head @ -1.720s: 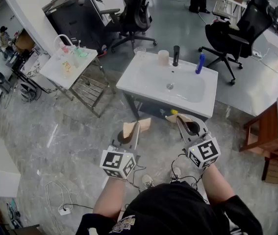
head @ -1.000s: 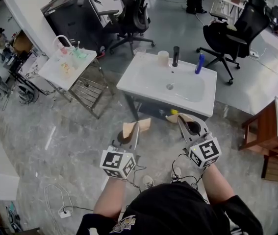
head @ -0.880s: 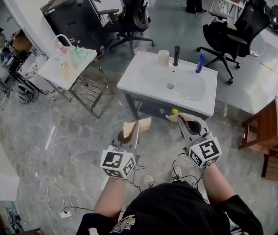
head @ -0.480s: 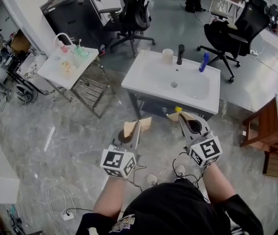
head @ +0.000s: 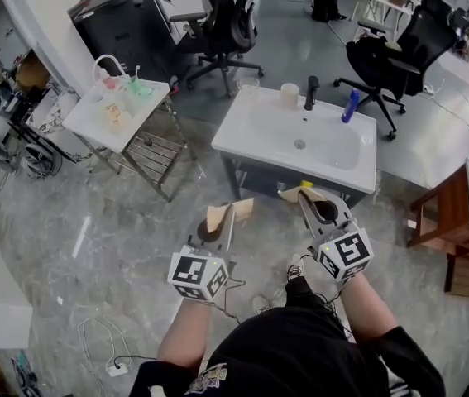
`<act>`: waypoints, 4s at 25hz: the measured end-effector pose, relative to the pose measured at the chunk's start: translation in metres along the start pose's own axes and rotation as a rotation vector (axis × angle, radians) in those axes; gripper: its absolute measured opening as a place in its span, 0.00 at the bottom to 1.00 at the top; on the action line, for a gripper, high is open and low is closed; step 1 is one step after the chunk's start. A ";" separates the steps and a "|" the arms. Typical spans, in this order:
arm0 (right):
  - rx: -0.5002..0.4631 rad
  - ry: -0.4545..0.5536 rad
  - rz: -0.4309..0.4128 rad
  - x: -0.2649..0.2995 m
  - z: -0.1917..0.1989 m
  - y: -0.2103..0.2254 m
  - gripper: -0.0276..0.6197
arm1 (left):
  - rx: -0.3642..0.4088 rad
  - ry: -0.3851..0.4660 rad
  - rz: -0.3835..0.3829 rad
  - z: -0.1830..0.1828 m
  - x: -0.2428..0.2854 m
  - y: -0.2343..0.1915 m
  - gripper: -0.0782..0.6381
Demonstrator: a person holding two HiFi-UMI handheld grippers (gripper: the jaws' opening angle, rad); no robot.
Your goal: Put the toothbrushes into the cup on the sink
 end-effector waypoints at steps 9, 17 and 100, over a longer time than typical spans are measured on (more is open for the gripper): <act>0.015 -0.001 -0.002 0.037 0.001 0.028 0.10 | -0.012 -0.018 -0.001 0.009 0.039 -0.021 0.16; 0.052 -0.004 0.010 0.084 0.008 0.096 0.10 | -0.016 -0.046 -0.007 0.019 0.116 -0.046 0.16; 0.126 -0.017 0.548 0.386 0.010 0.310 0.10 | 0.103 -0.097 0.378 0.097 0.597 -0.315 0.16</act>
Point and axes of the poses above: the fingertips, and each gripper's own axes: x forward along the fingers, y to its right, z out of its underside, the point moved 2 cm from there along -x, backward along the fingers, and after that the axes turned 11 degrees about x, right-handed, at the moved point
